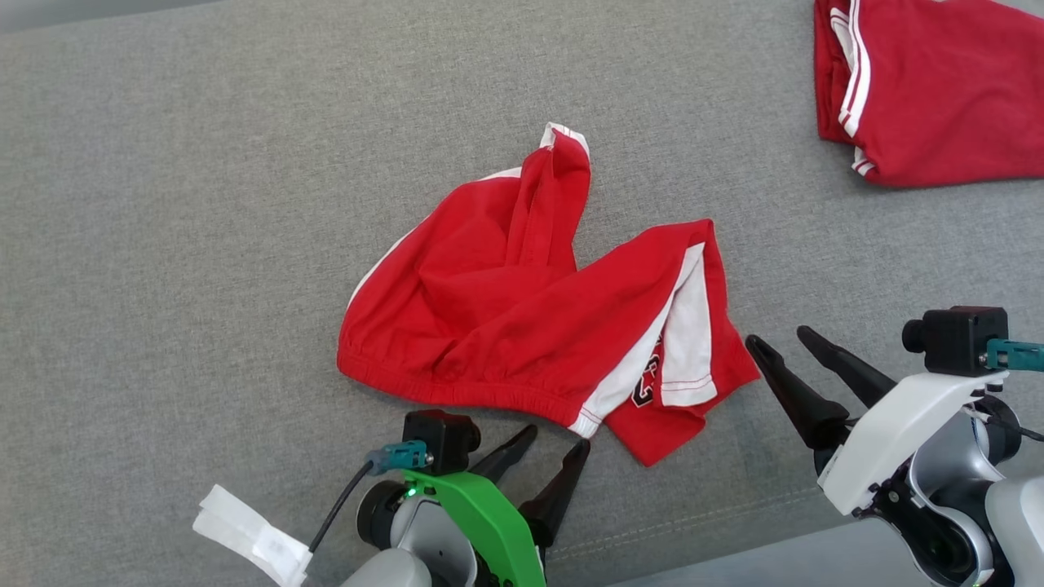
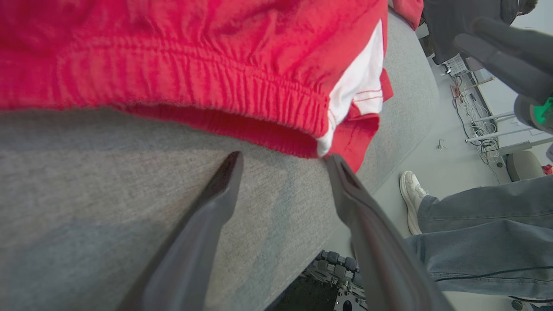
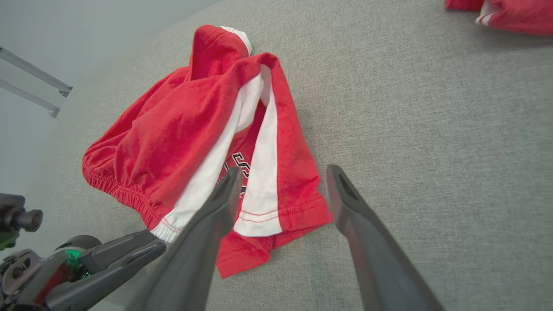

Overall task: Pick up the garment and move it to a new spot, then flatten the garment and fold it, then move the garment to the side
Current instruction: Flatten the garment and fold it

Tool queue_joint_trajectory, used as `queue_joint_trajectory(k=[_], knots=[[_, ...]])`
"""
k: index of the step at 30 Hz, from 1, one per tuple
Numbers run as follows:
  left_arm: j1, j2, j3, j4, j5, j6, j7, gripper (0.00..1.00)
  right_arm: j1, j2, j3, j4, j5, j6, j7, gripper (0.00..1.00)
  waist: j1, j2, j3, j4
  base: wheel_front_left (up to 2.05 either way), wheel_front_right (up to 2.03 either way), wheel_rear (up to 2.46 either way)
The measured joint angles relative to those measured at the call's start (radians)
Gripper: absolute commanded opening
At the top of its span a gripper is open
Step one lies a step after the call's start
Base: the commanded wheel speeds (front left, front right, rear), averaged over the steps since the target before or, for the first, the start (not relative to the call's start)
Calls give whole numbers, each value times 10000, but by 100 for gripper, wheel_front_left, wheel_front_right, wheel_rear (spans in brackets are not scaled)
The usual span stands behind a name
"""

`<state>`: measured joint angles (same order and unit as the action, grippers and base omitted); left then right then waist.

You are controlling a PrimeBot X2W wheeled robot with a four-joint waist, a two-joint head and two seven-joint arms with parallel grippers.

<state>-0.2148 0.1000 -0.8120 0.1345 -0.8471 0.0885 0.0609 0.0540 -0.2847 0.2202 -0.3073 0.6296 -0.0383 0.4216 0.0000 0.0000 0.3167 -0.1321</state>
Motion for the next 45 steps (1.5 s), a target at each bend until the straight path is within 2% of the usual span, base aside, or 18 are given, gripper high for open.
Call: queue_joint_trajectory(k=[11,12,13,14,15,17,23,26,28,29,37,45], knots=[[-315,-169,-226,249,13,-4,0,100,249,46,82,-54,-176,-73,-274,100,0,0,136,-114,0,0,0],[-319,-180,-224,267,13,-4,-2,92,266,48,82,-54,-192,-73,-314,100,0,0,140,-122,0,0,0],[-321,-201,-224,316,12,-4,-6,76,295,50,88,-54,-230,-75,-345,100,0,0,142,-139,0,0,0],[-326,-207,-221,343,12,-4,-15,72,325,52,100,-54,-238,-75,-351,100,0,0,140,-146,0,0,0],[-334,-207,-222,380,12,-6,-15,60,345,52,113,-54,-244,-75,-355,100,0,0,136,-153,0,0,0],[-361,-213,-221,487,12,-33,-42,49,372,54,153,-35,-286,-75,-399,100,0,0,118,-167,0,0,0],[-446,-244,-209,552,12,-52,-151,49,386,54,234,-29,-332,-73,-426,100,0,0,35,-215,0,0,0],[-489,-259,-213,591,12,-67,-194,38,387,25,270,-31,-433,-73,-426,100,0,0,13,-230,0,0,0],[-526,-265,-226,633,10,-109,-238,19,387,-44,349,-35,-587,-67,-426,100,0,0,2,-237,0,0,0],[-546,-270,-234,644,10,-132,-242,0,387,-94,407,-36,-715,-58,-426,100,0,0,-4,-238,0,0,0],[-768,-305,-236,602,-17,-182,-265,0,385,-702,1078,-44,-1937,207,-428,100,0,0,4,-85,0,0,0],[-1197,-297,-117,313,13,-182,-174,0,311,-324,1699,196,-2243,291,-447,100,0,0,139,272,0,0,0]])
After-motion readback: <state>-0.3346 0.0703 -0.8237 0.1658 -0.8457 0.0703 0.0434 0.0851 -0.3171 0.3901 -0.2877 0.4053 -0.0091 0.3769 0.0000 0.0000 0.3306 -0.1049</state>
